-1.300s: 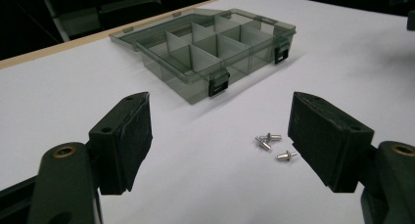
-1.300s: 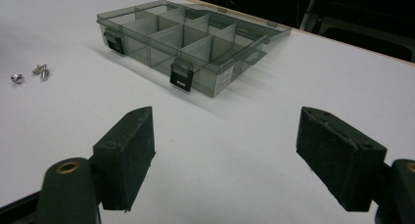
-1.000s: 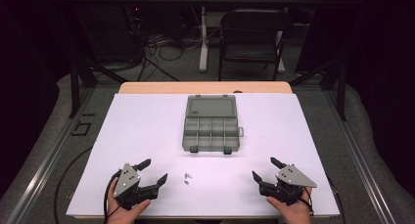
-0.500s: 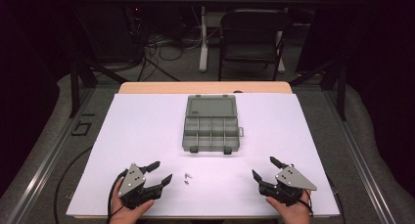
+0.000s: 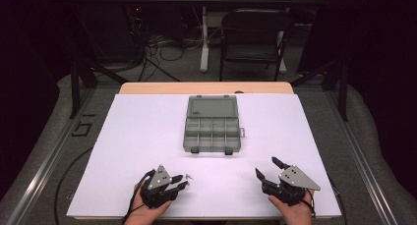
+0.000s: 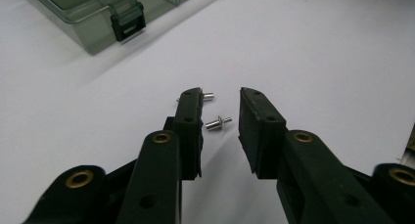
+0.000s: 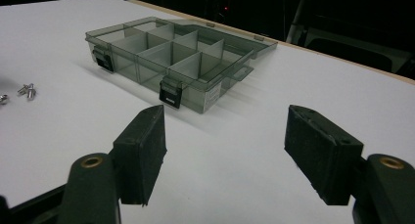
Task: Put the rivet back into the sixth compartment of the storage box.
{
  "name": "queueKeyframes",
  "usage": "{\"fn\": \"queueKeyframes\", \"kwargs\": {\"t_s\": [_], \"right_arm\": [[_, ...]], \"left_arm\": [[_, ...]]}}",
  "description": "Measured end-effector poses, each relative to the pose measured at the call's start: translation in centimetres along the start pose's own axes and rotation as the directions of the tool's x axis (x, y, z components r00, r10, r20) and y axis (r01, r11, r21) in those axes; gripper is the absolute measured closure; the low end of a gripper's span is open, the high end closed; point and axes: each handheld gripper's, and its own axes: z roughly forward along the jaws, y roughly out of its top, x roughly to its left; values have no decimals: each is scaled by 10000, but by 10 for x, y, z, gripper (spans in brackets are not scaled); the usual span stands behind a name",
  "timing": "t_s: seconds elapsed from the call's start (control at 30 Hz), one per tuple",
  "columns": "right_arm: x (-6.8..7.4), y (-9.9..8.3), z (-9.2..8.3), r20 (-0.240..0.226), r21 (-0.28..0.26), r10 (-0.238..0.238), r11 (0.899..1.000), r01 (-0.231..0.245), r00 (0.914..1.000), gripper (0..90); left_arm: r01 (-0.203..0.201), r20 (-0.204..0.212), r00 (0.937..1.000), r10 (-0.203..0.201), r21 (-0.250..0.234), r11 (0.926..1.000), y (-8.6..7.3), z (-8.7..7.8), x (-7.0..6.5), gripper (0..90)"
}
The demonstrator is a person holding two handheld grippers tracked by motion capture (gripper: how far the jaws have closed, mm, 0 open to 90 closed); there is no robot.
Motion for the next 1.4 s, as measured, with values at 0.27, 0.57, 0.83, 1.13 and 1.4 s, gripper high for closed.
{"fn": "queueKeyframes", "kwargs": {"t_s": [0.27, 0.57, 0.83, 1.13, 1.4], "right_arm": [[-2, -1, 2, -12, 128, 200, 9997, -200, 9998, 315], [-3, -1, 2, -64, 137, 351, 9993, -350, 9994, 317], [-3, -2, 2, -86, 149, 420, 9990, -419, 9991, 318], [-4, -2, 2, -162, 195, 515, 9985, -512, 9985, 321], [-5, -3, 2, -134, 209, 556, 9983, -553, 9984, 323]], "left_arm": [[392, 233, 9989, -396, 157, 9991, 2, 7, 7, 742], [567, 550, 9968, -576, 194, 9982, 4, 12, 9, 742], [578, 403, 9974, -600, 526, 9969, 3, 23, 8, 749], [737, 284, 9967, -754, 575, 9956, 1, 25, 10, 822], [836, 333, 9957, -859, 654, 9943, 2, 24, 10, 829]]}}
